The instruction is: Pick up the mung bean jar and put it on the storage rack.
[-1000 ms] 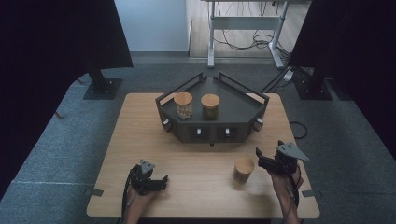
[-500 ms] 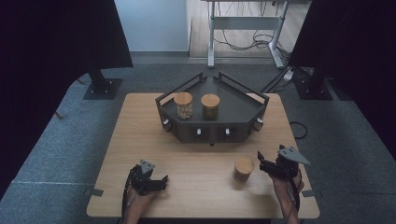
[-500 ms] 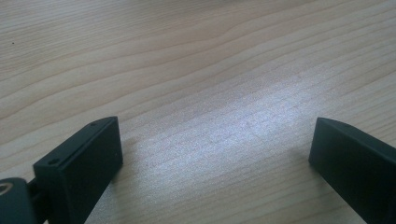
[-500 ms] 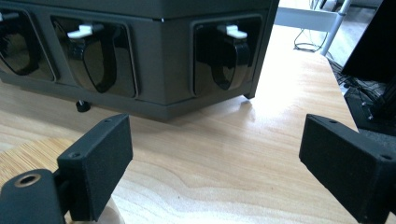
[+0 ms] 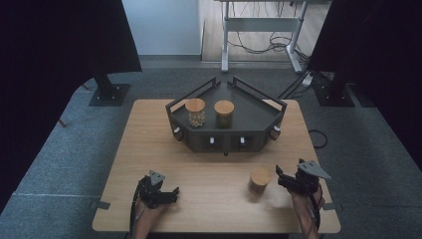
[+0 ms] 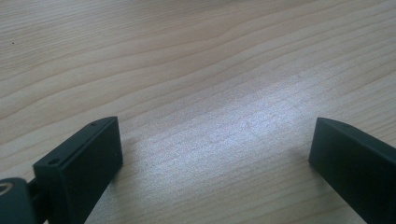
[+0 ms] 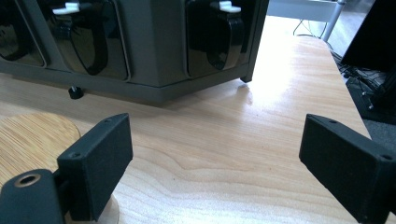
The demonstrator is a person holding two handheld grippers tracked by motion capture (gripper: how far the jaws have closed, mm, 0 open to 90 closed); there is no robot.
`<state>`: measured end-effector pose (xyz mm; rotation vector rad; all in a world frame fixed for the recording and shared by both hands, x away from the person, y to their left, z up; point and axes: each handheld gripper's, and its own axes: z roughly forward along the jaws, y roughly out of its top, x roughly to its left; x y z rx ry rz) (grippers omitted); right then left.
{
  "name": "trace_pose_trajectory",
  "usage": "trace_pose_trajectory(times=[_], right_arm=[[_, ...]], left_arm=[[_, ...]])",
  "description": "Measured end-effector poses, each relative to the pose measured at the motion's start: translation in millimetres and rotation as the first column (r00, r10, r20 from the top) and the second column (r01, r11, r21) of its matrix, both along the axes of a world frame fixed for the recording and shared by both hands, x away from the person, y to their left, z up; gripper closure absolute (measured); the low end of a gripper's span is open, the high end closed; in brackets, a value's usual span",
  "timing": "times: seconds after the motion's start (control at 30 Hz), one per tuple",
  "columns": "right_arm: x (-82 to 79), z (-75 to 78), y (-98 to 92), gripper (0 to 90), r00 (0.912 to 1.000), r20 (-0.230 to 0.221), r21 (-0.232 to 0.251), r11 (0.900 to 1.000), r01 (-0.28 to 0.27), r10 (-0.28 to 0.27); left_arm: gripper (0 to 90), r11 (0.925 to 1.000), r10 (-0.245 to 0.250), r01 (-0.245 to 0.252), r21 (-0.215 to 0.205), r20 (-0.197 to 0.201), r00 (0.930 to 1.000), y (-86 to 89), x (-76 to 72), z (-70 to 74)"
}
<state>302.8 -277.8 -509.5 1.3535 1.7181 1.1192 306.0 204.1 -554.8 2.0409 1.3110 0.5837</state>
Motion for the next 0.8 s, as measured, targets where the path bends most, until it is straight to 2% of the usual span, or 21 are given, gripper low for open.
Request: trace_pose_trajectory(times=[0.8], right_arm=[[-6.2, -21.9, -5.5, 9.0, 0.9994, -0.03, 0.008, 1.0, 0.017, -0.017]], left_arm=[[2.3, 1.0, 0.0, 0.0, 0.0, 0.0, 1.0, 0.0, -0.1, 0.0]])
